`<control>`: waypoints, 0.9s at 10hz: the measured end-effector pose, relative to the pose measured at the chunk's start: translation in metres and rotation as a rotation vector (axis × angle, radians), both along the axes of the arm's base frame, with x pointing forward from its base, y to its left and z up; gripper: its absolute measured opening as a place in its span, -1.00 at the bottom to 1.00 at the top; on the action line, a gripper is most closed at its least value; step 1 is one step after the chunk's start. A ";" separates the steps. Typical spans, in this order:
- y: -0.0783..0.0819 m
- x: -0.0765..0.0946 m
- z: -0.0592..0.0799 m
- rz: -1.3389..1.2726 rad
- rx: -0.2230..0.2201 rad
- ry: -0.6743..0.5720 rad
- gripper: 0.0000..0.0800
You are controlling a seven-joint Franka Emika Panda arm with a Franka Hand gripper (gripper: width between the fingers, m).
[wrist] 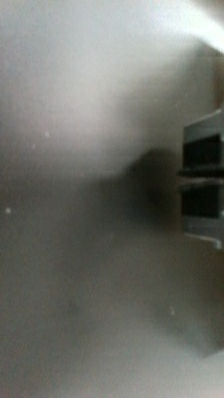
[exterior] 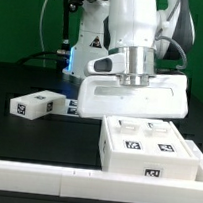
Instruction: Assemble cabinet
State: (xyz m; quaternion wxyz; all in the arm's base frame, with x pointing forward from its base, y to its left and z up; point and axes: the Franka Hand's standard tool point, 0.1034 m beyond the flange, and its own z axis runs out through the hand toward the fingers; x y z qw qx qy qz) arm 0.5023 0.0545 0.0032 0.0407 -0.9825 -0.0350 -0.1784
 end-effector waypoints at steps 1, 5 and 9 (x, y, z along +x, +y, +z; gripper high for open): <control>0.001 0.000 0.001 0.002 0.001 0.005 -0.99; 0.032 0.014 0.040 0.088 0.013 0.138 -1.00; 0.040 0.009 0.041 0.070 0.028 0.246 -1.00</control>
Offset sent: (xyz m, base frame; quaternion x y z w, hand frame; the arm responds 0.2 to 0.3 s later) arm 0.0324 0.0116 0.0497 -0.0342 -0.0325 -0.0654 0.9967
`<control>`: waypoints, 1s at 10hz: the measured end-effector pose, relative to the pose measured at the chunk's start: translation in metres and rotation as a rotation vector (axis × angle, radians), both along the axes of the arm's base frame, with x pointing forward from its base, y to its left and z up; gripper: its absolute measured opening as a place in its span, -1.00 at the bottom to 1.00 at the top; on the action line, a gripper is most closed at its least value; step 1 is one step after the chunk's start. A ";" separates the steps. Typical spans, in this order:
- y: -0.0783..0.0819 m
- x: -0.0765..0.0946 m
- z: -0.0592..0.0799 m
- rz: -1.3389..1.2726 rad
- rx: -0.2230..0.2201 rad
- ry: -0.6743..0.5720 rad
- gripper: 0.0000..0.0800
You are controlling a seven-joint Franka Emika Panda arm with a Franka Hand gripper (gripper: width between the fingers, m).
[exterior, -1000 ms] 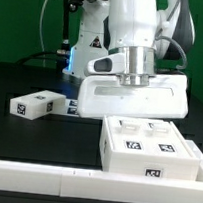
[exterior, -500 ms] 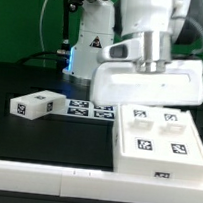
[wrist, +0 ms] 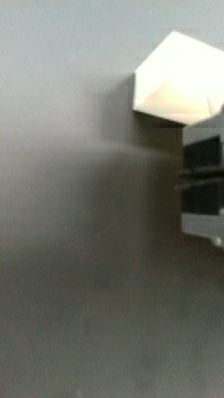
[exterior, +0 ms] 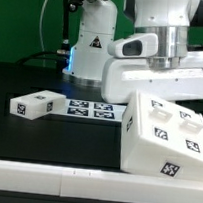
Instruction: Assemble cabinet
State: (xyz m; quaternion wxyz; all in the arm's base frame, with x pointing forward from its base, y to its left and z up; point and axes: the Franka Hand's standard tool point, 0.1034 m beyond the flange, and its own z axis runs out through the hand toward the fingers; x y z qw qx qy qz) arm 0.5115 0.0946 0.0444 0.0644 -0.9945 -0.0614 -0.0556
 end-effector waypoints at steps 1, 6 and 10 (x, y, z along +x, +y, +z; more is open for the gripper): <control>-0.001 0.000 0.000 -0.001 0.000 0.000 -1.00; -0.016 0.005 0.032 0.007 0.000 0.070 -1.00; -0.007 0.017 0.041 0.081 0.007 0.177 -1.00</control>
Offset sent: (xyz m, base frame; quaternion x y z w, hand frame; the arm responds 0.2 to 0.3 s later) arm 0.0037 -0.0165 0.0406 -0.0294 -0.0352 -0.0418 0.9981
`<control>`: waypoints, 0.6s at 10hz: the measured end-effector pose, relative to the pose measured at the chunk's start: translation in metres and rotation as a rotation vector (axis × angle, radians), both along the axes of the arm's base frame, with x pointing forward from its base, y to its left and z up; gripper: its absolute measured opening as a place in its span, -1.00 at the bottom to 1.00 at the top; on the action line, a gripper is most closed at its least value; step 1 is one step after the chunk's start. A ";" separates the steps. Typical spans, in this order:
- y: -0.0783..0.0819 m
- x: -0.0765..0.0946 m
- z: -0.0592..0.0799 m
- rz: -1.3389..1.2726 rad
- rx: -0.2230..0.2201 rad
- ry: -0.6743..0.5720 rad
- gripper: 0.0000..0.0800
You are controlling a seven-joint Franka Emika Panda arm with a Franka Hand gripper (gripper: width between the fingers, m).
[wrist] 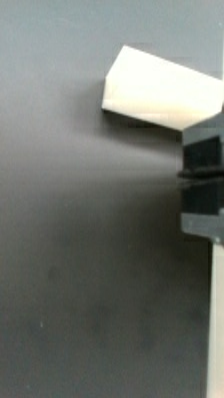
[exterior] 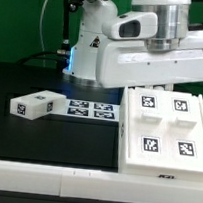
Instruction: Assemble cabinet
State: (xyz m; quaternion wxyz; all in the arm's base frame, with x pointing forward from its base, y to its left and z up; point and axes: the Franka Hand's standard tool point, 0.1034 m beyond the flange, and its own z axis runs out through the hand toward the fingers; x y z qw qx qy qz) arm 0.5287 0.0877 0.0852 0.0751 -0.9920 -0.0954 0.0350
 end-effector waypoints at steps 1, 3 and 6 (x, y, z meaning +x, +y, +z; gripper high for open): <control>0.001 0.001 0.003 -0.003 0.005 0.046 -1.00; 0.000 -0.001 0.002 -0.005 0.006 0.057 -1.00; -0.001 -0.002 0.004 -0.003 0.005 0.065 -1.00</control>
Offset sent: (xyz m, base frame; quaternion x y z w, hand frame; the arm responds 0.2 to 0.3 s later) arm 0.0000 0.0000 0.0000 0.0000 0.0000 0.0000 1.0000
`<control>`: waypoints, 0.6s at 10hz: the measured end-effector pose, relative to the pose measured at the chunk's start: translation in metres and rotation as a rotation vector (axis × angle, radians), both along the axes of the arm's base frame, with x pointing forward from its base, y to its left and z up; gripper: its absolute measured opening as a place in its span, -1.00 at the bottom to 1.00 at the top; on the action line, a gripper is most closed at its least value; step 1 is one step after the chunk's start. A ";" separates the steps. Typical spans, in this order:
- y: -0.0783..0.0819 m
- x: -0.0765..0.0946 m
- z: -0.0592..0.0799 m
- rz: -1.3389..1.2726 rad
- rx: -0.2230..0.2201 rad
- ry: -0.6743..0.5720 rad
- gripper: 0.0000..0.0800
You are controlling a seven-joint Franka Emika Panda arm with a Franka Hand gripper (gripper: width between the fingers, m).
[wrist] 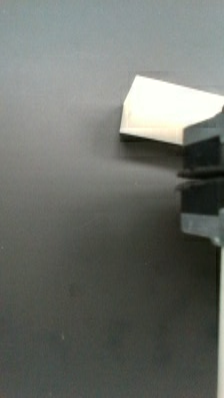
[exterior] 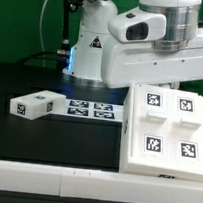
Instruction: Assemble cabinet
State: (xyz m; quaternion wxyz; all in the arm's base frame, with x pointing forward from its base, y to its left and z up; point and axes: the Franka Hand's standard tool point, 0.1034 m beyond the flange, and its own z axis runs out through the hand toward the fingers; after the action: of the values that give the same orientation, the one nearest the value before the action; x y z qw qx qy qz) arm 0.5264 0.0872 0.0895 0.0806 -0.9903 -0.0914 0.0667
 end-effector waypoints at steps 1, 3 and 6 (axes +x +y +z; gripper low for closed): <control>-0.001 -0.001 0.009 0.006 0.000 0.007 -1.00; -0.009 0.004 0.020 0.023 0.005 0.014 -1.00; -0.006 0.014 0.017 0.063 0.022 0.038 -1.00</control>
Offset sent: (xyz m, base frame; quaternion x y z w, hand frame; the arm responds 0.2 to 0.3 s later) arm 0.0164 -0.0067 0.0100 0.0079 -0.0299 -0.0273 0.9991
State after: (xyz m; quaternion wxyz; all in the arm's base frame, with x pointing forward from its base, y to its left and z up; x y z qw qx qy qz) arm 0.5404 0.0814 0.1063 0.0911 -0.9845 -0.1219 0.0873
